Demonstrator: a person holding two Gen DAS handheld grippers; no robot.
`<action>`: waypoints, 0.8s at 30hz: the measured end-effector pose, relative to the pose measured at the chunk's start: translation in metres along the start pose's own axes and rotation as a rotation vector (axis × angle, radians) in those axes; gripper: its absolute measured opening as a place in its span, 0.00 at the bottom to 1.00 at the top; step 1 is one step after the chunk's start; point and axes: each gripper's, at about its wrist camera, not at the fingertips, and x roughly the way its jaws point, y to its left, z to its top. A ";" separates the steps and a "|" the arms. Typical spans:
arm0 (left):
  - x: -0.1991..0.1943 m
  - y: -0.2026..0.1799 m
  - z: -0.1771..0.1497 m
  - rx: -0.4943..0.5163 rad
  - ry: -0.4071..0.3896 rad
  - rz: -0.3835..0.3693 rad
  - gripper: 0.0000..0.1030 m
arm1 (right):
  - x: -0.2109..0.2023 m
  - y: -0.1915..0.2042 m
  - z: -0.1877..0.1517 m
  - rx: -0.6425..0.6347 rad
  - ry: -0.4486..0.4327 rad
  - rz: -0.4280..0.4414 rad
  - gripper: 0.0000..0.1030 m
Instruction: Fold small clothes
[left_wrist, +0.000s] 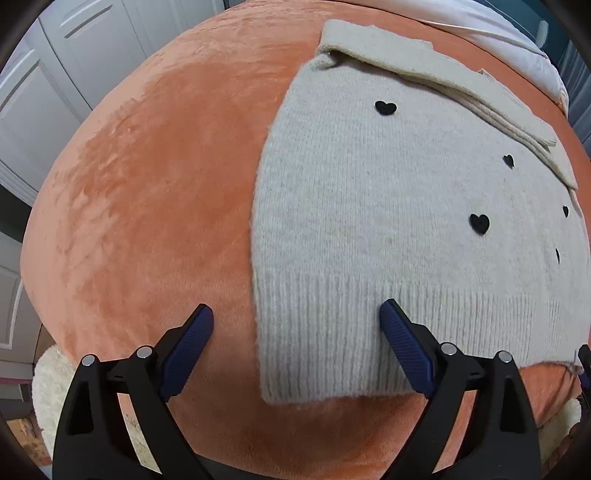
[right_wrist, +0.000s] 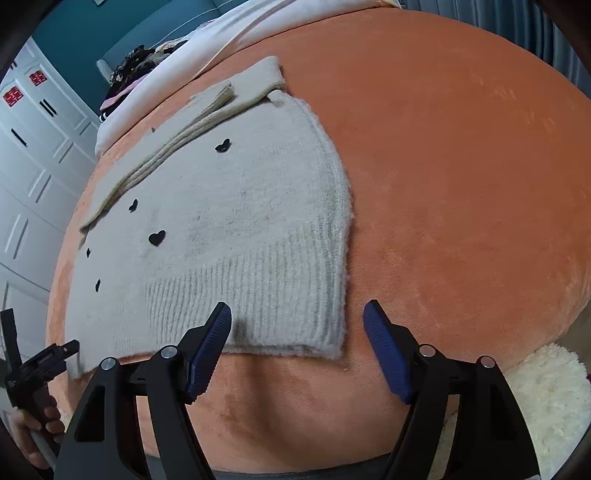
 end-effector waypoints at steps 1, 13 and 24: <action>0.001 0.000 -0.001 -0.008 0.005 -0.006 0.88 | 0.001 0.002 -0.001 0.002 -0.001 0.004 0.71; 0.004 0.005 0.019 -0.104 0.013 -0.259 0.67 | 0.018 0.014 0.017 0.043 -0.012 0.083 0.61; -0.063 0.025 0.018 -0.154 -0.028 -0.456 0.11 | -0.047 0.021 0.042 0.102 -0.092 0.316 0.10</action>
